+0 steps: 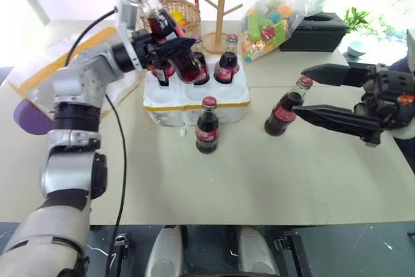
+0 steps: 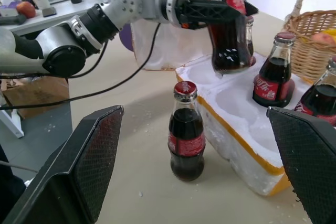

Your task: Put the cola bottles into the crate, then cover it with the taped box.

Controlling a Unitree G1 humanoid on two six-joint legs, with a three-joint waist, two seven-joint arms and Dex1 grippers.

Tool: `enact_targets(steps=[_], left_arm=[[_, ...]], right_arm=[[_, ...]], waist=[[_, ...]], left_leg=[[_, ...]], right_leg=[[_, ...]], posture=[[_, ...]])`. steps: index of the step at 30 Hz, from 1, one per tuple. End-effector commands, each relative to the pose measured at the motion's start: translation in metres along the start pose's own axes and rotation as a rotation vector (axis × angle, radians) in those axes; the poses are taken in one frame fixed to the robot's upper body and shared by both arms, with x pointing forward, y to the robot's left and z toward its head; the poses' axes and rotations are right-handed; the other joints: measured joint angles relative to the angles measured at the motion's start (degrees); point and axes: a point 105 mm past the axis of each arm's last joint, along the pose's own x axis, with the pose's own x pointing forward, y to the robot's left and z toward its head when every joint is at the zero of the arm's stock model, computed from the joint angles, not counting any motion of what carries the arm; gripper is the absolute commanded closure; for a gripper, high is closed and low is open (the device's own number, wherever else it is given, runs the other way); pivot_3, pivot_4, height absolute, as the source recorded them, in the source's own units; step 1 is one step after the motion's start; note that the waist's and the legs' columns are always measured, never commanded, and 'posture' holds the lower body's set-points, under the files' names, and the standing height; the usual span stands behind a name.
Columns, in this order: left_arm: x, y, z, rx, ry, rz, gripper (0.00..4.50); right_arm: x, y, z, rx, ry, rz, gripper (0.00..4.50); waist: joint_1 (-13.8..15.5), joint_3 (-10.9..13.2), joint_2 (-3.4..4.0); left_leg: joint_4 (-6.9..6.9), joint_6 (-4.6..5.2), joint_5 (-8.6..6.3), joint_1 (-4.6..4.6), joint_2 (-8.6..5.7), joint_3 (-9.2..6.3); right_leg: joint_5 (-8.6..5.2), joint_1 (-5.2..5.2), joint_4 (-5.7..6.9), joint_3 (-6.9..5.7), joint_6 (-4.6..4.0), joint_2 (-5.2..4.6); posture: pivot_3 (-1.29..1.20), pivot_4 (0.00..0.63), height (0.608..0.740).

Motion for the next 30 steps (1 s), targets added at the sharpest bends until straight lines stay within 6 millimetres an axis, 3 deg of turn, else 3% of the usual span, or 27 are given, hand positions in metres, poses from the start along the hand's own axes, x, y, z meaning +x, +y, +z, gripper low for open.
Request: enact_targets(steps=[1,7,14,16,18,20,26,28,30], left_arm=[[0.017,-0.009,0.012,0.109,-0.007,-0.079,1.72],[0.018,-0.006,-0.031,0.238,0.19,-0.111,1.72],[0.022,-0.003,-0.067,0.306,0.291,-0.104,1.72],[0.026,-0.001,-0.074,0.307,0.289,-0.076,0.7],[0.027,0.002,-0.075,0.299,0.264,-0.049,0.02],[0.027,0.003,-0.069,0.302,0.229,-0.035,0.02],[-0.001,0.0,0.001,0.305,0.033,-0.029,0.02],[-0.02,-0.013,0.02,0.267,0.015,-0.08,0.02],[-0.045,-0.036,0.026,0.233,0.062,-0.17,0.02]], right_arm=[[-0.003,0.001,0.007,-0.044,-0.026,-0.03,0.0],[-0.002,-0.003,0.004,-0.029,-0.032,-0.074,0.0],[-0.001,-0.006,-0.004,-0.016,-0.012,-0.091,0.0],[0.001,-0.007,-0.007,-0.018,-0.005,-0.09,0.0],[0.003,-0.007,-0.01,-0.022,0.007,-0.087,0.0],[0.005,-0.007,-0.011,-0.022,0.008,-0.079,0.0],[0.006,-0.006,-0.011,-0.022,0.009,-0.059,0.0],[0.006,-0.003,-0.014,-0.019,0.027,-0.045,0.0],[0.006,-0.001,-0.018,-0.017,0.047,-0.036,0.0]], waist=[[0.2,0.0,0.0],[0.1,0.0,0.0],[0.2,0.0,0.01],[0.2,0.0,0.01],[0.2,0.0,0.01],[0.2,0.0,0.01],[-0.1,0.0,0.01],[-0.4,0.0,0.02],[-1.0,0.0,0.05]], left_leg=[[0.0,0.0,0.0,0.0,0.0,0.0],[0.0,0.01,0.0,0.01,0.05,0.02],[0.04,0.01,-0.01,0.01,0.1,0.05],[0.06,0.01,-0.01,0.01,0.1,0.05],[0.1,0.01,-0.01,0.01,0.15,0.05],[0.13,0.01,-0.01,0.0,0.19,0.05],[0.14,0.01,-0.01,0.01,0.3,0.05],[0.08,0.01,0.0,0.05,0.33,0.04],[0.05,0.01,0.0,0.06,0.37,0.04]], right_leg=[[0.0,0.0,0.0,0.0,0.0,0.0],[0.01,-0.03,0.02,0.03,-0.01,0.04],[0.01,-0.03,0.03,0.07,-0.02,0.07],[0.01,-0.03,0.06,0.07,-0.02,0.08],[0.02,-0.04,0.07,0.07,-0.04,0.11],[0.04,-0.03,0.07,0.07,-0.06,0.14],[0.07,-0.05,0.08,0.08,-0.11,0.26],[0.07,-0.05,0.1,0.08,-0.11,0.29],[0.06,-0.05,0.1,0.09,-0.12,0.32]], posture=[[0.0,0.15,0.74],[0.0,0.15,0.74],[0.0,0.15,0.74],[0.0,0.15,0.74],[0.0,0.15,0.74],[0.0,0.15,0.74],[0.0,0.15,0.74],[0.0,0.15,0.74],[0.0,0.15,0.74]])
